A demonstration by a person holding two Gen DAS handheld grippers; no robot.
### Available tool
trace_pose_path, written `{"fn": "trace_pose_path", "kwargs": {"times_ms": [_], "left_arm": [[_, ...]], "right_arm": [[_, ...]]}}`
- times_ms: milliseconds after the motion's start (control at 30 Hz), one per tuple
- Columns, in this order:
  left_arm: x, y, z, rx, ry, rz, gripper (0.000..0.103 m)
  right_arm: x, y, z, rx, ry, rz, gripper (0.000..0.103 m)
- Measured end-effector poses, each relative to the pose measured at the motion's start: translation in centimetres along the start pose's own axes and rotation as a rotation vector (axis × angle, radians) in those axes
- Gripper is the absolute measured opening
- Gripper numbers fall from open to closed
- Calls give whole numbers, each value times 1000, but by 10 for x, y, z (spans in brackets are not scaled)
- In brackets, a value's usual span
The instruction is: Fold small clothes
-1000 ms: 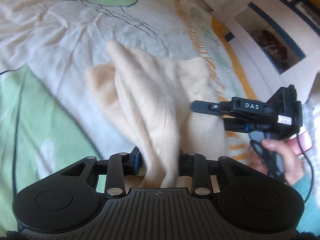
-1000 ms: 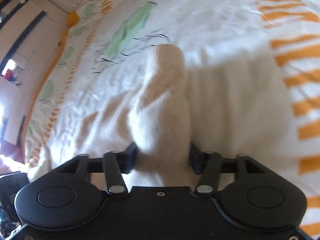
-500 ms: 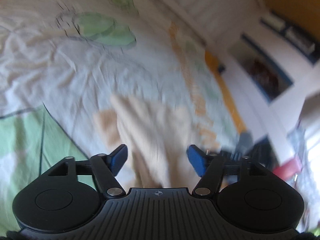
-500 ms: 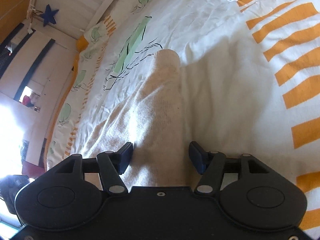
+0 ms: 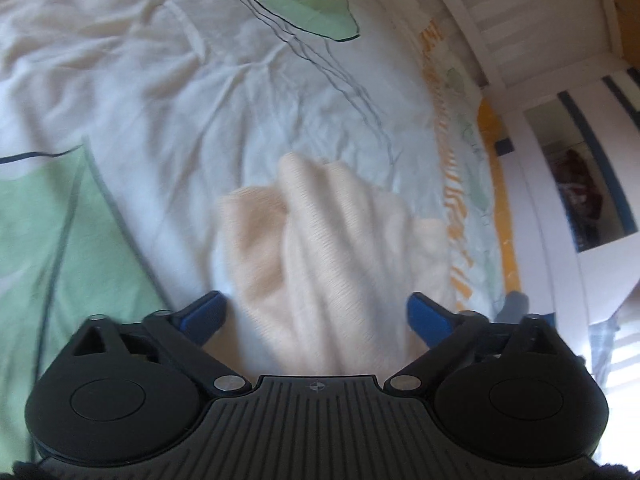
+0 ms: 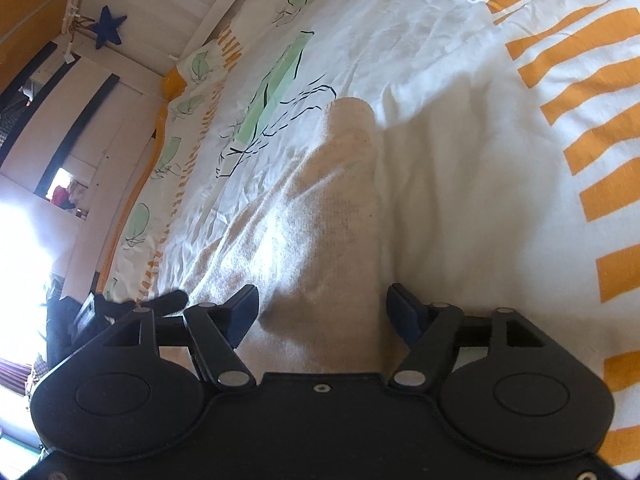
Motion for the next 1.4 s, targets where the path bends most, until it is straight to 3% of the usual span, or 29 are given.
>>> {"fn": "trace_pose_path", "kwargs": {"times_ms": [133, 167, 200, 233, 300, 367, 467, 600, 667, 733, 800, 833, 867, 967, 1067, 1200, 1300, 1400], "left_arm": [[-2, -13, 11, 13, 19, -53, 101], [-2, -15, 15, 18, 23, -81, 92], [-3, -16, 15, 25, 24, -106, 75], [-2, -19, 16, 40, 28, -106, 33], [-5, -20, 16, 31, -32, -79, 28], [-25, -13, 12, -12, -241, -21, 26], [-58, -2, 3, -72, -519, 42, 24], [-82, 4, 7, -124, -673, 74, 23], [-89, 5, 13, -165, -742, 95, 23], [-86, -2, 22, -172, -736, 111, 23], [-69, -16, 26, -139, -716, 160, 24], [-58, -23, 25, -116, -717, 195, 28], [-47, -30, 25, -103, -704, 213, 33], [-28, -29, 26, -147, -612, 207, 51], [-27, -16, 28, -174, -560, 206, 52], [-43, 19, 28, -295, -574, 252, 52], [-53, 30, 15, -285, -604, 236, 53], [-50, 25, -5, -226, -616, 259, 53]], "right_arm": [[1, -2, 0, 5, 15, 4, 77], [2, -2, 0, 6, 17, 3, 77], [2, -2, 0, 5, 18, 4, 77], [2, -1, 0, 4, 16, 6, 77], [2, 0, 0, -1, 15, 10, 77], [4, 1, -1, -2, 33, 10, 78], [19, 3, -1, -25, 136, -26, 67], [44, 6, 8, -79, 271, -43, 51], [51, 8, 15, -117, 300, -31, 50], [49, 4, 19, -125, 293, -46, 50], [35, -4, 20, -109, 277, -140, 52], [26, -8, 19, -97, 269, -203, 53], [16, -10, 17, -87, 245, -232, 61], [6, -3, 17, -101, 158, -201, 62], [18, 7, 18, -143, 209, -209, 70], [41, 18, 31, -249, 285, -203, 86], [51, 7, 43, -247, 316, -239, 88], [51, -16, 49, -206, 344, -302, 89]]}}
Point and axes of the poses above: each gripper's, at about its wrist camera, not at the fingertips, and y roughly against the way its jaws point, x to its left, z to its top, the point moved 6 cm from there along -y, roughly the way its jaws point, and after that the axes turned 3 degrees about -x, right-handed, at the moved point
